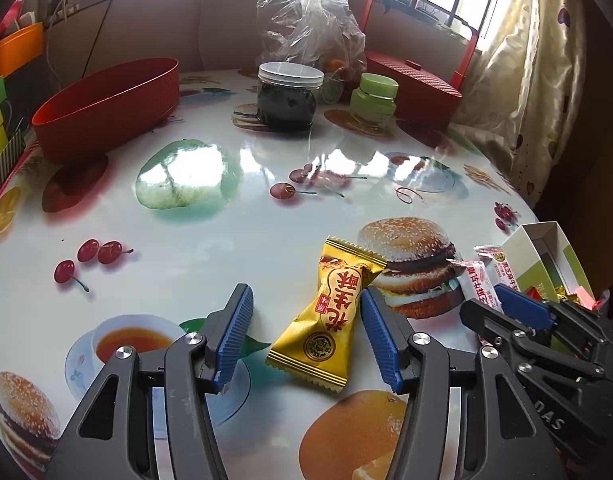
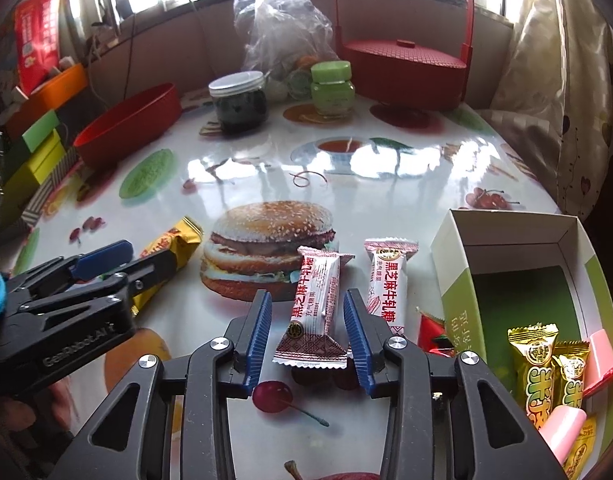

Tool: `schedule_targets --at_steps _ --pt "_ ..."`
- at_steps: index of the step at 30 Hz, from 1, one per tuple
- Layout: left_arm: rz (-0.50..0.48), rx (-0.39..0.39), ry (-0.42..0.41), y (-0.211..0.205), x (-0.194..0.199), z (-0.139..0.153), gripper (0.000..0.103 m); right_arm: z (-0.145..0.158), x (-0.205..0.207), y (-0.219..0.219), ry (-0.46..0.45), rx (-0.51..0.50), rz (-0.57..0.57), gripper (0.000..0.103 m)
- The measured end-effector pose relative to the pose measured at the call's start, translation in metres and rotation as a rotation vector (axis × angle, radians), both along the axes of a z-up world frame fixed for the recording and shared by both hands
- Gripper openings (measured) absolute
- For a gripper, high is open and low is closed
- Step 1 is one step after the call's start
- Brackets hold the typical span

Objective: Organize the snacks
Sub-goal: 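Grasp a white-and-red wrapped bar with the right tool, then grasp the yellow packet with the left tool while the right tool holds its bar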

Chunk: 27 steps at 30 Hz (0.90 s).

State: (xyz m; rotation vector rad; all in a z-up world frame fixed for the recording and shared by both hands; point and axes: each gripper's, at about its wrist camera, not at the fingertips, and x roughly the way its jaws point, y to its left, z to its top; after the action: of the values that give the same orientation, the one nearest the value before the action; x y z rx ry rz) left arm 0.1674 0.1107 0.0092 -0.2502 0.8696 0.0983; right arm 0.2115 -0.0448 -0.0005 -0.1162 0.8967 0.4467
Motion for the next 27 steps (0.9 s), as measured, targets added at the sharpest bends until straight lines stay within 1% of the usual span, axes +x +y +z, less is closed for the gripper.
schedule_targets --at_steps 5,12,16,17,18,22,23,24,27 --pt "-0.003 -0.002 -0.002 0.0 -0.001 0.0 0.057 -0.005 0.002 0.004 -0.008 -0.022 -0.001 0.033" --pt "-0.012 0.01 0.002 -0.001 -0.002 0.0 0.057 -0.005 0.0 0.005 -0.02 -0.032 0.001 0.024" --pt "-0.027 0.018 0.005 -0.003 -0.001 0.001 0.057 -0.004 -0.002 0.006 -0.02 -0.026 0.012 0.022" --pt "-0.027 0.017 0.004 -0.003 -0.001 0.001 0.056 -0.004 -0.002 0.006 -0.02 -0.023 0.015 0.022" --pt "-0.025 0.019 0.005 -0.003 -0.001 0.002 0.05 -0.004 -0.003 0.006 -0.02 -0.02 0.017 0.021" --pt "-0.038 0.021 0.01 -0.004 -0.002 0.002 0.04 -0.003 -0.005 0.006 -0.014 -0.006 0.029 0.021" --pt "-0.042 0.016 0.01 -0.003 -0.003 0.002 0.035 -0.003 -0.006 0.006 -0.014 -0.005 0.031 0.021" --pt "-0.051 0.004 0.01 -0.002 -0.003 0.002 0.033 -0.003 -0.007 0.006 -0.013 -0.004 0.033 0.021" --pt "-0.055 -0.005 0.013 -0.001 -0.006 0.002 0.032 -0.002 -0.011 0.004 -0.011 0.007 0.037 0.02"
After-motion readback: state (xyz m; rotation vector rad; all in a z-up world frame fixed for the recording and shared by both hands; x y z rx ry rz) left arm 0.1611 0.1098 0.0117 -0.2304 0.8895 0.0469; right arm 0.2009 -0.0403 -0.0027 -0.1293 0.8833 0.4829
